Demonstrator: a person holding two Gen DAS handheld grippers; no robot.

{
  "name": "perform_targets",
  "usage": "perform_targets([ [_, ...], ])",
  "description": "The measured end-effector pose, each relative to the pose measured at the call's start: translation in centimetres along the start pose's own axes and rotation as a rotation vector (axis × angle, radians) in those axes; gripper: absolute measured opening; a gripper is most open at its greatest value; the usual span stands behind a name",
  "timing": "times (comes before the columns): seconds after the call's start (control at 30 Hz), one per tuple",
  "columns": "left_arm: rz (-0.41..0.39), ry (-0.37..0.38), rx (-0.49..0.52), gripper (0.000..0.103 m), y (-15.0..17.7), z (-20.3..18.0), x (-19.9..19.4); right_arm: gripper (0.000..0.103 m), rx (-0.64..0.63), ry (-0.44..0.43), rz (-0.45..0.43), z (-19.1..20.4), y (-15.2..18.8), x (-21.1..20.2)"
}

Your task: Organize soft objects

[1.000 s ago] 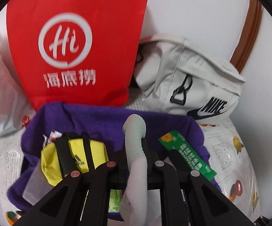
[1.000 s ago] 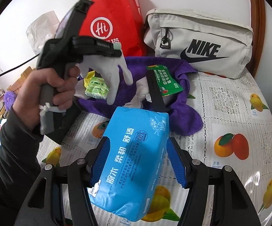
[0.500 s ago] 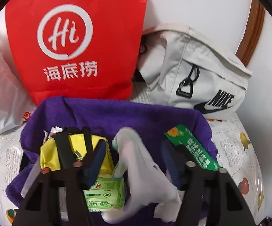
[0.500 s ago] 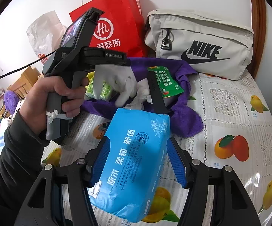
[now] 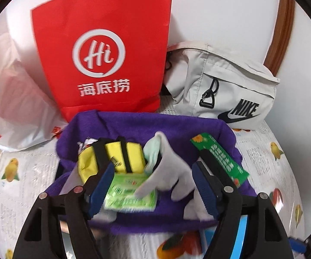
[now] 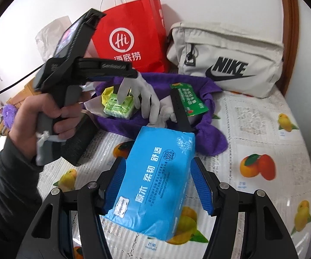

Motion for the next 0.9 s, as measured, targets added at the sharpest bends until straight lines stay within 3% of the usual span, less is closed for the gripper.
perform_targets([
  [0.3, -0.02, -0.04, -0.025, 0.095, 4.7, 3.5, -7.2, 0.064, -0.003, 0.025, -0.035, 2.4, 1.1, -3.8],
  [0.43, -0.025, -0.07, -0.057, 0.1, 7.4, 5.5, -10.5, 0.077, -0.004, 0.055, -0.08, 2.7, 1.6, -6.5],
  [0.9, -0.057, -0.109, -0.055, 0.101, 16.3, 7.4, -20.2, 0.095, 0.069, 0.105, -0.185, 3.2, 5.3, -14.7],
])
Point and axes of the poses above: each gripper's, at about its wrist camera, not at the fingertips, and x roughly the way its jaws point, z to its left, y to its underside, the point moved 7 cm from there along x, roughly the way its jaws point, and after that the axes turned 5 degrees about -y, right-handed, at the moved point
